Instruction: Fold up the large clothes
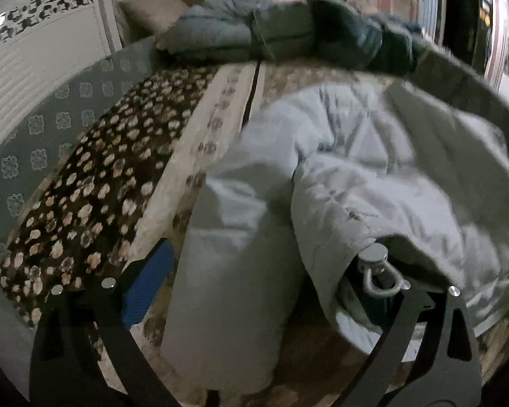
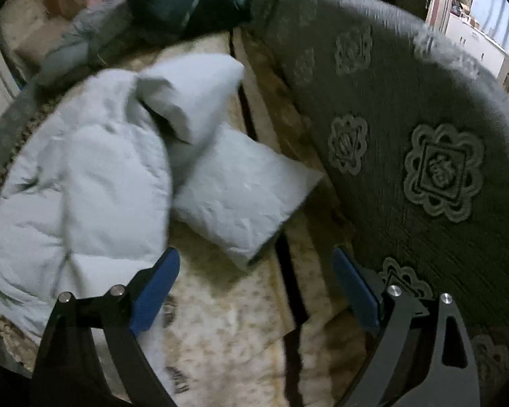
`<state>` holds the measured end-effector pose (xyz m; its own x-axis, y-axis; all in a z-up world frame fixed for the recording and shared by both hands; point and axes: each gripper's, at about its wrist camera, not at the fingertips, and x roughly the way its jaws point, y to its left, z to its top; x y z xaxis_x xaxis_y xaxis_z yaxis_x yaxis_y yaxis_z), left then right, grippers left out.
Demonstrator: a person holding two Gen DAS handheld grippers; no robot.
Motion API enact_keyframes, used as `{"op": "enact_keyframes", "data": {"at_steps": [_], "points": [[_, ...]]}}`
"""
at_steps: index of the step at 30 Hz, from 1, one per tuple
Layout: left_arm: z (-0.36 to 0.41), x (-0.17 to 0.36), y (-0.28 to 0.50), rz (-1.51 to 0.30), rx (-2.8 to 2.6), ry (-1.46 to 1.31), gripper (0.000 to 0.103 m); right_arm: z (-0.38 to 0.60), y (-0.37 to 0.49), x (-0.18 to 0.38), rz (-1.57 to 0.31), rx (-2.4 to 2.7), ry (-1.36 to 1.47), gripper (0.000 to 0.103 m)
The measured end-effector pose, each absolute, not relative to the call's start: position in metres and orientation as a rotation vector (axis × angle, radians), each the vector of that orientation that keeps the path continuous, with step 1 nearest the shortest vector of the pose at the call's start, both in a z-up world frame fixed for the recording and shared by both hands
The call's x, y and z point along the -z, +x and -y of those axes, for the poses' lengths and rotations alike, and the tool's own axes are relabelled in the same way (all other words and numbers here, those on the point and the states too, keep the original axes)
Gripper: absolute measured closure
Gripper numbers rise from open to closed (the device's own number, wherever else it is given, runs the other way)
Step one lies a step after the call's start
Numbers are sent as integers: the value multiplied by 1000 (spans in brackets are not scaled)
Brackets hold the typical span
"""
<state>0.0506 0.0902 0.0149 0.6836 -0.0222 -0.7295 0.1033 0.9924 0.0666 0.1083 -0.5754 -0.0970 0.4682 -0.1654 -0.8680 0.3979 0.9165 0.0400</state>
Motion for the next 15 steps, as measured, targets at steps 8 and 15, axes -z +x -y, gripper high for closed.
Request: {"op": "enact_keyframes", "data": {"at_steps": [8, 15], "points": [[-91, -25, 13, -770, 89, 182, 5, 597, 131, 125, -1067, 383, 325, 12], [-111, 18, -5, -870, 100, 292, 5, 591, 152, 139, -1095, 379, 305, 12]]}}
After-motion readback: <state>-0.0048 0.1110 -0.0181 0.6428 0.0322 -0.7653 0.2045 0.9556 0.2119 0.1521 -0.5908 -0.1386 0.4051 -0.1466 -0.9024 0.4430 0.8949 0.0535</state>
